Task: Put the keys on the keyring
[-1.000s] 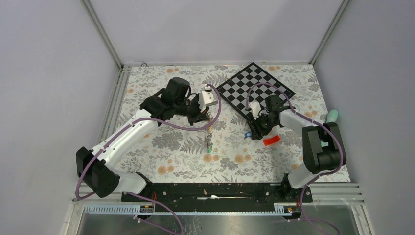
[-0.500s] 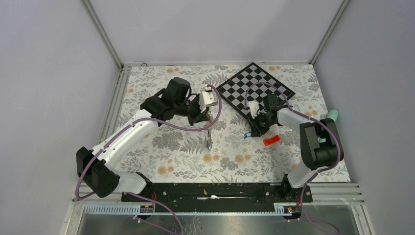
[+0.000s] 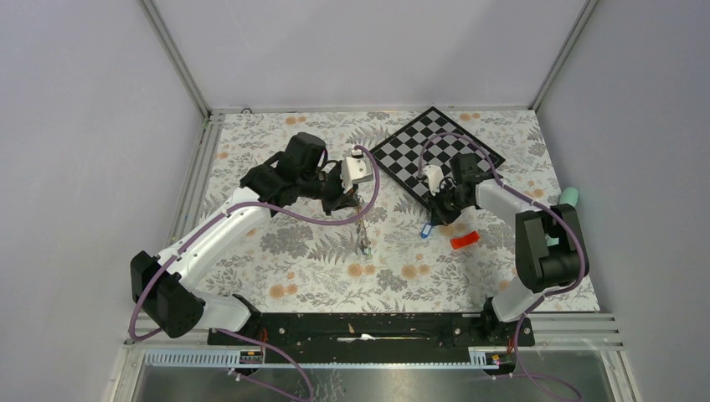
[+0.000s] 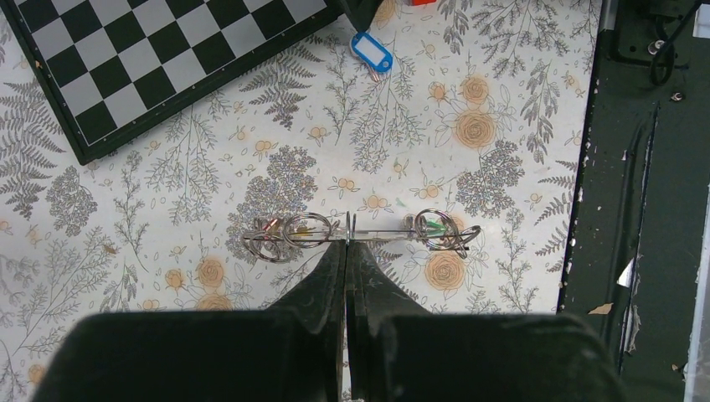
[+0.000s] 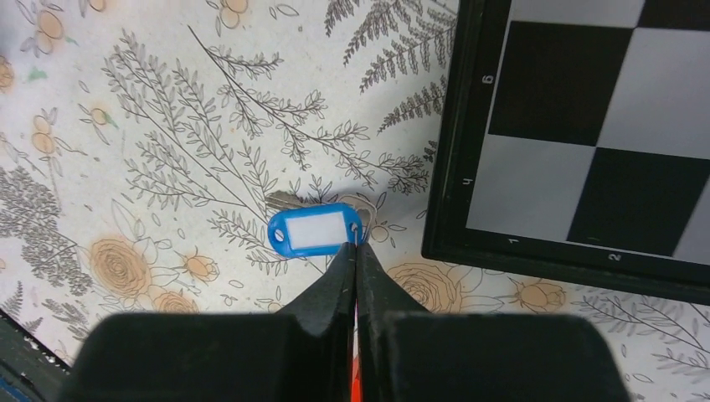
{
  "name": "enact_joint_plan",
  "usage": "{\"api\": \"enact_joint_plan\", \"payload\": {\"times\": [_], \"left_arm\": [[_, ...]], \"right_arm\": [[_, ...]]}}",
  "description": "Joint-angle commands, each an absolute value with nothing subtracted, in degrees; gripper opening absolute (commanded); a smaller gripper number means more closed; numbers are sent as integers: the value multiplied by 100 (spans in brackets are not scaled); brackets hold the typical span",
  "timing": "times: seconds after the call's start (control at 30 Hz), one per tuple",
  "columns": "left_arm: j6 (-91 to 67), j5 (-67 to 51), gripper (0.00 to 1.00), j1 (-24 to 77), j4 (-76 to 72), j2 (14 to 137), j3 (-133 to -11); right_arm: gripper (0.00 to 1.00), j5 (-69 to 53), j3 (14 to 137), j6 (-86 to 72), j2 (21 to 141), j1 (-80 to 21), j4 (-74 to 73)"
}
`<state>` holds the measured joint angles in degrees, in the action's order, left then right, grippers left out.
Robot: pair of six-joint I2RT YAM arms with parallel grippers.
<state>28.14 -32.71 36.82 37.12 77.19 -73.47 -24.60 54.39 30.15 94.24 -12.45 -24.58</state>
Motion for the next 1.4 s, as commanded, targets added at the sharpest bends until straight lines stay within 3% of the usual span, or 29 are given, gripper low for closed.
{"api": "enact_joint_plan", "payload": {"times": [0.0,0.33,0.83,1.37], "left_arm": [[2944,-3252,0,3709,3340,7552,-7383],[3057,-3097,0,3709,3341,7559,-7362],[3015,-3443,0,3709,2877,7693,-7247],[3086,-4124,0,3887,2852,8042,-7611]], "right_arm": [[0,-2590,5811,3041,9008,-1317,-2769],[0,-2046,5608,3456,8590,-1905,-2816],[0,-4112,5318,3839,6842,-1930,-2405],[0,-6128,6050,2679,6777,-1934,-1848]]}}
